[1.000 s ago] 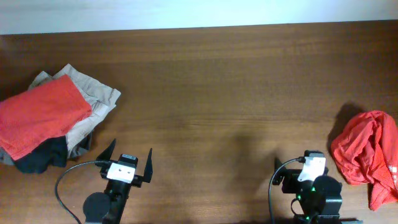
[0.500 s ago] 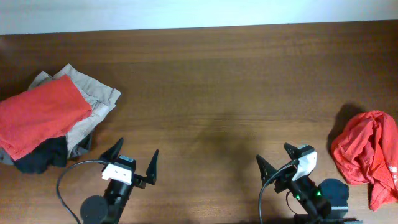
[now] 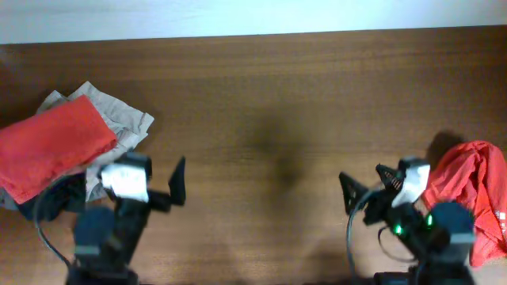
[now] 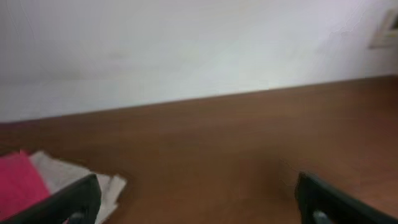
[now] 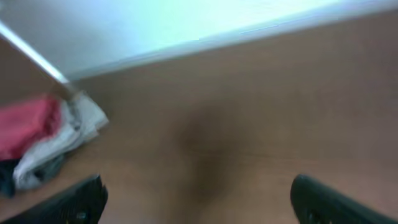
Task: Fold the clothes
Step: 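Reach the right gripper to the orange t-shirt and grasp it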
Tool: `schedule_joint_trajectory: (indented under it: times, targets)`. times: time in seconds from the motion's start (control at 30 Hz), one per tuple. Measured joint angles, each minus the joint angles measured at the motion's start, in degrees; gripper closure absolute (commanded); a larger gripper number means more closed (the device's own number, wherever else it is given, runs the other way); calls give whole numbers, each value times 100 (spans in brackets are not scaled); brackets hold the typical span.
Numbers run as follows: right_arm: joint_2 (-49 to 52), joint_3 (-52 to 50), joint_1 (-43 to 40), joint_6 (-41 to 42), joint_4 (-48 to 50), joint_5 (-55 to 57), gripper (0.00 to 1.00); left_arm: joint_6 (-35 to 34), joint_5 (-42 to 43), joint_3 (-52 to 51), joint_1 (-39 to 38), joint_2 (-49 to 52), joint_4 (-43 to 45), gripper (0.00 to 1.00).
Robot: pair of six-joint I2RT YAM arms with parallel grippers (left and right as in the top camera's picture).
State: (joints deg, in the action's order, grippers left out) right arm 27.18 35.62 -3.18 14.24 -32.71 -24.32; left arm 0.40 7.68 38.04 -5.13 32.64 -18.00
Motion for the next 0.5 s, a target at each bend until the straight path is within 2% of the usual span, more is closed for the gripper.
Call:
schedule_joint_trajectory:
  times: [0.2, 0.3, 0.4, 0.5]
  targets:
    - [2555, 2343, 0, -144, -1786, 282, 1, 275, -151, 2194, -2, 2011, -1381, 1]
    - [3482, 3182, 0, -247, -2433, 289, 1, 326, -140, 3025, -2, 2769, -1851, 1]
    - [4216, 3659, -68, -214, -2850, 332, 1, 328, 48, 3386, -2, 3152, -1912, 1]
    - [4828, 4081, -542, 50, -3195, 507, 1, 330, 323, 3523, -2, 3386, -1934, 1]
